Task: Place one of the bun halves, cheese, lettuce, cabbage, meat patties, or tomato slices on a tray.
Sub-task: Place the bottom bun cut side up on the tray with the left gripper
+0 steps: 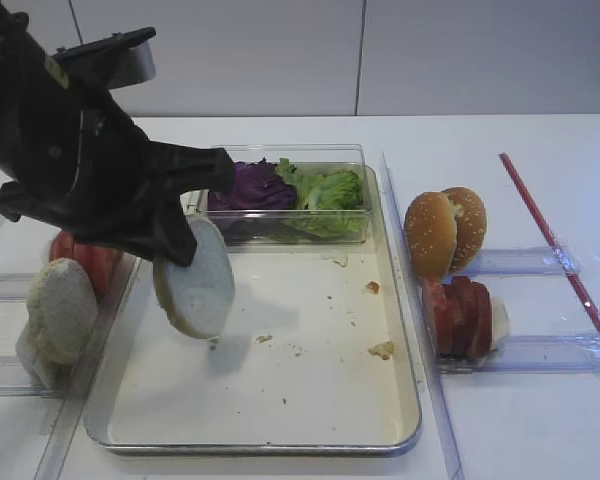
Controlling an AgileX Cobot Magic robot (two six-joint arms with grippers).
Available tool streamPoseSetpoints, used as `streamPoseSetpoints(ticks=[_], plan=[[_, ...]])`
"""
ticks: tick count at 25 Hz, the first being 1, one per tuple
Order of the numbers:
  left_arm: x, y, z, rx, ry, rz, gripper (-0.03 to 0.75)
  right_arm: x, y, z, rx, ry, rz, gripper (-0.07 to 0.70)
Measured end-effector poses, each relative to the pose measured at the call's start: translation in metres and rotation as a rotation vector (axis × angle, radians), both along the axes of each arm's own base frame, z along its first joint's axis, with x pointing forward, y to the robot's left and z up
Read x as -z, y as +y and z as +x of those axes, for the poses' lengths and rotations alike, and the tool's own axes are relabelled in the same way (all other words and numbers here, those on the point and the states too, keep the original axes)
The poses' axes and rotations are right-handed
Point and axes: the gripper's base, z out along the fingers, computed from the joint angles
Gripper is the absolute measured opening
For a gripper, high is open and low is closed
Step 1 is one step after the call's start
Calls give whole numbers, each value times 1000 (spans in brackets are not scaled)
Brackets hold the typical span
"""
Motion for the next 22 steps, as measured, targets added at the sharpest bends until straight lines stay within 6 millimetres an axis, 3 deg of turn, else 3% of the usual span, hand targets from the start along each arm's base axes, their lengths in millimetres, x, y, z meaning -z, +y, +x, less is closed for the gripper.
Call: streamPoseSetpoints(ticks=[6, 22], plan=[[6, -13, 6, 24, 17, -96, 94, 0, 0, 0, 0, 0, 0, 699], [56, -33, 29, 52, 149, -78, 91, 0, 0, 0, 0, 0, 0, 699]])
